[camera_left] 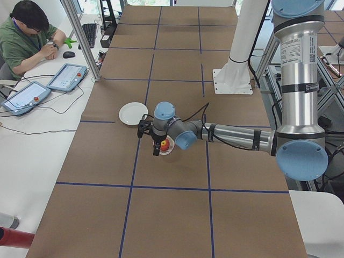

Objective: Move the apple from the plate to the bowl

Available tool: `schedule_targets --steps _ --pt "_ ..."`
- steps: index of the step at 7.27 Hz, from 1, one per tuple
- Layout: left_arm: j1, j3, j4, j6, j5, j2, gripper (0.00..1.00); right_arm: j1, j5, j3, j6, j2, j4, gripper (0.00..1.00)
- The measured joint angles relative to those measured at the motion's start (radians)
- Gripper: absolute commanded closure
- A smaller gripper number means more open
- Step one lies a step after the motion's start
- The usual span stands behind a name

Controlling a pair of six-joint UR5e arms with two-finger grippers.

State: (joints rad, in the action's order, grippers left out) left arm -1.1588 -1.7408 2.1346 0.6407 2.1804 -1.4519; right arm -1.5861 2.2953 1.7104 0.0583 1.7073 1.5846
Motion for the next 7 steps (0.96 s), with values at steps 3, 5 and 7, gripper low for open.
schedule_targets --steps 3,5,7 --pt "-0.296 -0.012 -0.391 -0.575 0.013 -0.005 0.0 0.0 0.0 0.0 0.0 0.0 0.0 0.0" --pt "-0.452 -0.017 -0.614 -0.81 0.055 -0.021 0.0 0.0 0.0 0.0 0.0 0.0 0.0 0.0" --pt "-0.49 -0.015 -0.678 -0.861 0.18 -0.014 0.0 0.0 0.0 0.0 0.0 0.0 0.0 0.0"
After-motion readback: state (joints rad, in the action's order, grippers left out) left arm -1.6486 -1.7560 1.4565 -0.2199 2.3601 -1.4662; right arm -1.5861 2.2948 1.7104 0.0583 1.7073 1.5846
